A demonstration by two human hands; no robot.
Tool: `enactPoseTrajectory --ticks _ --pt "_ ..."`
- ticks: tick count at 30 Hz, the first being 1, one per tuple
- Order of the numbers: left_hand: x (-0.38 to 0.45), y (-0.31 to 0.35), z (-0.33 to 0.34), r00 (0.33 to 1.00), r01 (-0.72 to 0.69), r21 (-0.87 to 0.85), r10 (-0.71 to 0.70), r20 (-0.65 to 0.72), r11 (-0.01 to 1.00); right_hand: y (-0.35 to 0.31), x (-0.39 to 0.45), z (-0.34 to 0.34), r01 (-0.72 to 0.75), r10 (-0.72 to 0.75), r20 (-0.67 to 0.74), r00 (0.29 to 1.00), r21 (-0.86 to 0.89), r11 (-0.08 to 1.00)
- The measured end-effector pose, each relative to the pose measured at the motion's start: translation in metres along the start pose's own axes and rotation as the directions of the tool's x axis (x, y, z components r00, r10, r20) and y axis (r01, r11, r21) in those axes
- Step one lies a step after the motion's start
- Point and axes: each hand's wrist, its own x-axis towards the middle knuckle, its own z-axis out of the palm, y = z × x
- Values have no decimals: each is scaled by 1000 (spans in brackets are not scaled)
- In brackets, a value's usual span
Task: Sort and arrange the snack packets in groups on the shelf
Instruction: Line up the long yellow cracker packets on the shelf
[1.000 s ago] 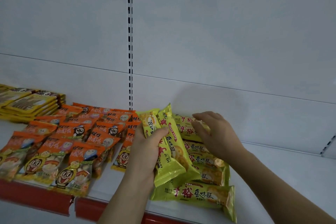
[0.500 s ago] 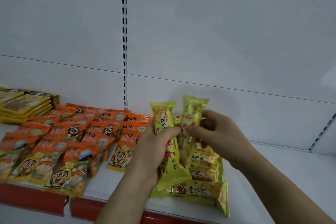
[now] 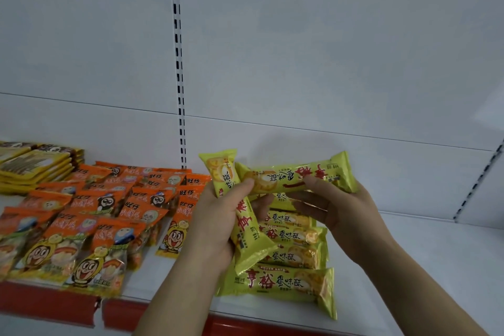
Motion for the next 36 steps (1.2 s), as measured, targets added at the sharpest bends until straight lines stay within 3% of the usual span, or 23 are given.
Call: enactPoseTrajectory --ticks 4,9,11,13,16,18,20,21,23,27,32,36 --pt "-1 0 -3 999 -19 37 20 -26 999 -8 -4 -6 44 -45 -23 999 -41 998" --pt "-4 -4 -8 995 -46 88 54 -87 995 -21 8 -11 189 -166 -214 963 91 978" --pt "-3 -4 -8 990 -72 114 85 -112 991 -26 14 -11 160 -137 -233 963 84 983" --pt "-2 -3 -6 989 -91 144 107 -103 985 -27 15 -5 97 -112 -122 986 -121 988" --pt "-3 -2 5 997 -65 144 69 -22 987 -24 10 7 144 -98 138 986 -387 911" --pt "-5 -3 11 998 -45 126 38 54 991 -20 9 15 258 -131 252 959 -581 772" --pt "-4 -4 12 998 -54 72 51 45 996 -14 13 21 358 -241 270 932 -780 513" --pt "-2 -5 11 998 -61 43 61 19 997 -10 15 23 355 -283 246 927 -817 454" --pt "0 -7 9 998 -62 -1 62 -29 998 -5 13 23 368 -299 254 920 -822 435" --pt "5 -9 3 996 -42 -50 38 -81 998 4 13 13 537 -227 498 837 -827 168" --pt "7 -7 -4 996 0 -107 -9 -83 994 3 30 -1 465 -210 457 865 -885 -12" --pt "9 -5 -15 982 -42 -97 23 -189 994 17 39 -10 460 -20 466 884 -878 -130"
